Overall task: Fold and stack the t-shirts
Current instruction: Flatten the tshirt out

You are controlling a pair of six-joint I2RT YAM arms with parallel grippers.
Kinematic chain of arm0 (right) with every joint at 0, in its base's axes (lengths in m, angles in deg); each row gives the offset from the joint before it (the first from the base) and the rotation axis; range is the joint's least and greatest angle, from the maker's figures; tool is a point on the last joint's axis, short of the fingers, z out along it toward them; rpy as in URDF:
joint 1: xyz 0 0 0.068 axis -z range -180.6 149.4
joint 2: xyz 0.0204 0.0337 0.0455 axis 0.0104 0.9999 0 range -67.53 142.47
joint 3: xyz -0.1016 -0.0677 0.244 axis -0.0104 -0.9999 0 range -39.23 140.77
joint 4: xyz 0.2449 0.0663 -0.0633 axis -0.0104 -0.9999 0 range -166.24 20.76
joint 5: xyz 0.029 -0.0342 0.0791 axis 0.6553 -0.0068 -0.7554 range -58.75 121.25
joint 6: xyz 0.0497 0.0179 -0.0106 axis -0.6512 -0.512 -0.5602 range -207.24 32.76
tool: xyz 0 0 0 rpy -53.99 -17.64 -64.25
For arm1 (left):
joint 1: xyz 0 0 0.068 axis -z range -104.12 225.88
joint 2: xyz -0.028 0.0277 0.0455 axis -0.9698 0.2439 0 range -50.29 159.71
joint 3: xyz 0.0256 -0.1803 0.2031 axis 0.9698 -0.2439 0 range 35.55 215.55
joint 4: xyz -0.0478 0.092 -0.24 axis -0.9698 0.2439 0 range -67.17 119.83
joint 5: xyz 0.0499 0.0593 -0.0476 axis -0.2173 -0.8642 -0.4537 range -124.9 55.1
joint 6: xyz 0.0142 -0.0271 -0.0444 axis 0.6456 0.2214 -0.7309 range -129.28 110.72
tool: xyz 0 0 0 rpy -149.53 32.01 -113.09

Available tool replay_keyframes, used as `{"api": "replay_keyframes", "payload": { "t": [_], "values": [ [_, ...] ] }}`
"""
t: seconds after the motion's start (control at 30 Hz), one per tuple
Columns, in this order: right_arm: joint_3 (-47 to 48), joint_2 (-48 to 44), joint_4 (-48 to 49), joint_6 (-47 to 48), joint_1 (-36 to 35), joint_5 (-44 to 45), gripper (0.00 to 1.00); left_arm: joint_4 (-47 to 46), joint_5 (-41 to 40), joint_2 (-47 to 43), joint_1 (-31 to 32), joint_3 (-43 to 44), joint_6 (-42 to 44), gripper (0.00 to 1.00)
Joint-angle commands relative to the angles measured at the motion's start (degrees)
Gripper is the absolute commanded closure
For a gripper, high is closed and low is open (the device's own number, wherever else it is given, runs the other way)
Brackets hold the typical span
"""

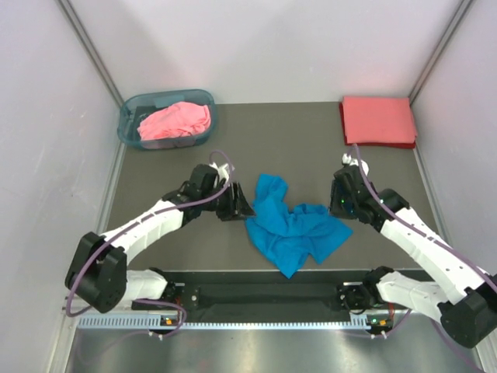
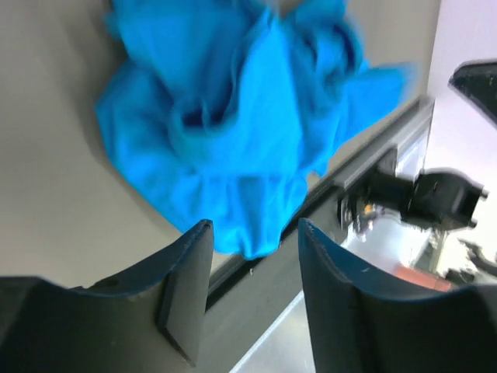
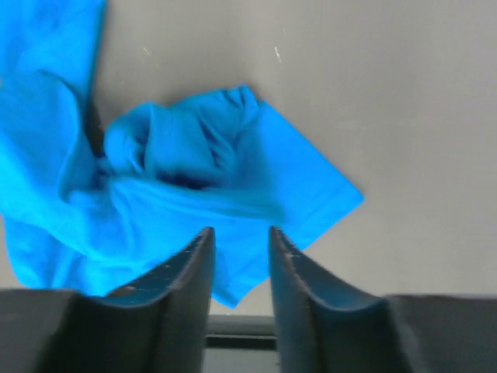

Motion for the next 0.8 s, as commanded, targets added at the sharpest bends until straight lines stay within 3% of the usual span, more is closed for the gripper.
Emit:
{"api": "replay_keyframes", "payload": {
  "t": [0.0,0.17,0.37,0.57,0.77],
  "values": [
    [7.9,2.1,4.4,4.9,0.2,-2.1,0.60,4.2,-8.2,-3.3,-3.5,6.5,4.1,0.46],
    [10.5,9.4,21.3,15.3,-0.2,-17.1,0.54,1.5,-1.6,-2.3,-11.2,2.1,2.6,0.47],
    [16.8,27.0,21.1,19.6,-2.2,-28.9,0.55,-10.6,8.3,0.6,-12.3,-2.6,0.2,0.47],
    [12.1,30.8,19.2,16.0,-3.4,-19.3,0.52,-8.0,4.7,5.1,-11.6,-2.3,1.7,0.48],
    [6.1,31.2,23.1,16.7,-3.4,-23.4,0.47,-8.5,-0.4,10.3,-7.1,-3.0,2.6,0.48]
  ]
}}
